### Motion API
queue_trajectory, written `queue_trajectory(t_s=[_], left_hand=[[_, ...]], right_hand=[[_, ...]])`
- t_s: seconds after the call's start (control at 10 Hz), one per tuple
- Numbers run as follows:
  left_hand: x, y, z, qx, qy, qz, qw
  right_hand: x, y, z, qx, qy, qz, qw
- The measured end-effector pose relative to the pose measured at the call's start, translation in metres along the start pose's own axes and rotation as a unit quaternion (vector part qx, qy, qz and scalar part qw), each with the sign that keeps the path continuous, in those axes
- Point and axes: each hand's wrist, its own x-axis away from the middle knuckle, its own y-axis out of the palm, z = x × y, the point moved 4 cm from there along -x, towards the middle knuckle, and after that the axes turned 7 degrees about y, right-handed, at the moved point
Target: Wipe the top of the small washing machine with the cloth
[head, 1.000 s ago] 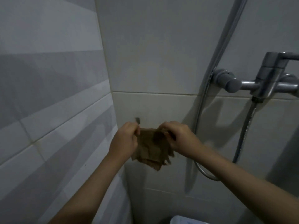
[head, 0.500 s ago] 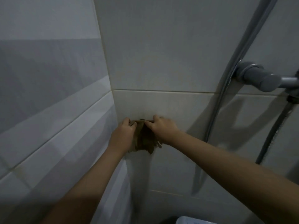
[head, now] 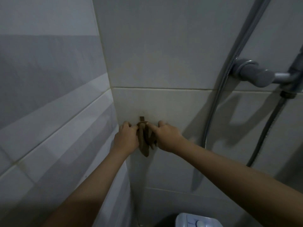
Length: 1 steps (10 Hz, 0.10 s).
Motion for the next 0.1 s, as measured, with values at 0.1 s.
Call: queue_trajectory(t_s=[0.1], left_hand=[[0.0022, -0.0088, 0.0088, 0.006, -0.008, 0.028, 1.0]], right_hand=[[0.0073, -0.0088, 0.0116, -0.05, 0.018, 0.062, 0.997]])
